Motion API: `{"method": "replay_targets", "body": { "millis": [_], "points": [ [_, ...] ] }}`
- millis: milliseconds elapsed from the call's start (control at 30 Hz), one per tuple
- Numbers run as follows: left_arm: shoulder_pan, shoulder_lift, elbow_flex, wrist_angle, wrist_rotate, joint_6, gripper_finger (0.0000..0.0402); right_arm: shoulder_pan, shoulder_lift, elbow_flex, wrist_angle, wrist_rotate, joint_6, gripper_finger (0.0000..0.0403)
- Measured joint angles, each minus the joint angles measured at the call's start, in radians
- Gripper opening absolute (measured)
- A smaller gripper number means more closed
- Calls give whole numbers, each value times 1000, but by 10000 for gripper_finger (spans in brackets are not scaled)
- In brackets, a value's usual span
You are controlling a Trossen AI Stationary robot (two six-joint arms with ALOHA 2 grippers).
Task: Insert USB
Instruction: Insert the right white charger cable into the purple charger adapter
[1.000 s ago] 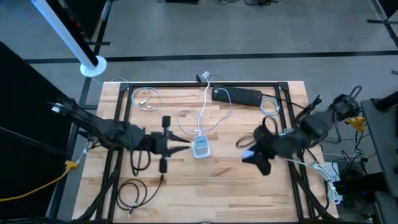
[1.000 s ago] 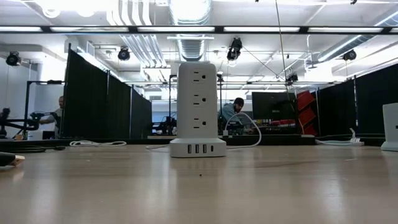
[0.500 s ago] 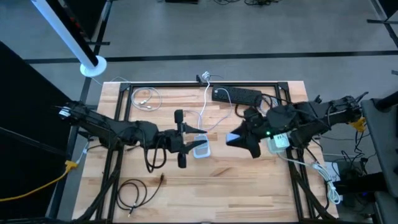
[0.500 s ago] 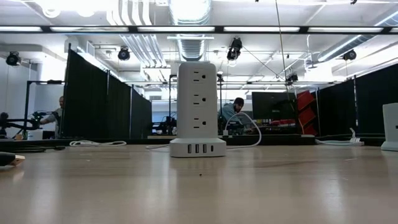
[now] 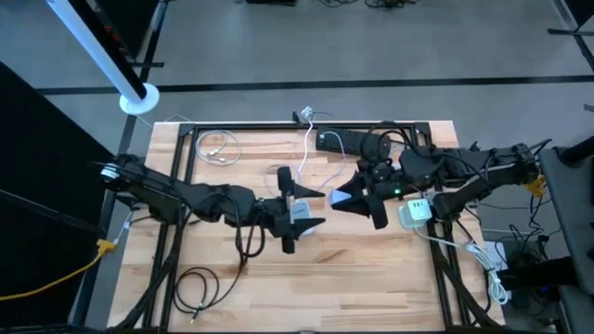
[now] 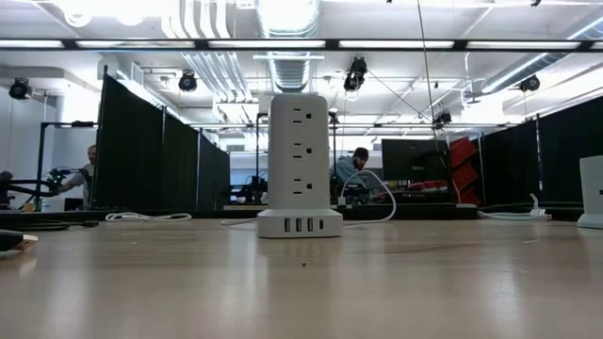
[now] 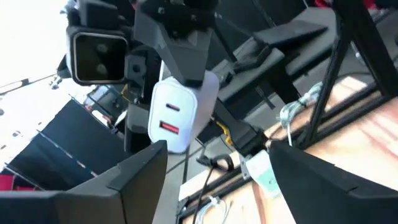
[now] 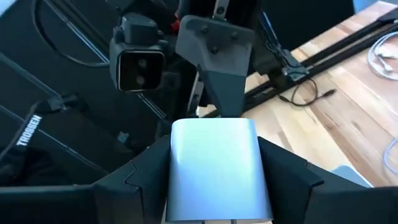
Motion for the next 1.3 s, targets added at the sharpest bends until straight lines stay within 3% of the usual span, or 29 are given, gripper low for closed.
{"method": "replay_targets", "body": {
  "millis": [600,1300],
  "points": [
    [1,1,4,-1,125,19,272,1,35,0,38,-60,52,190],
    [3,0,0,21,151,2,272,11,56,2,56,-102,107,190]
  ]
}}
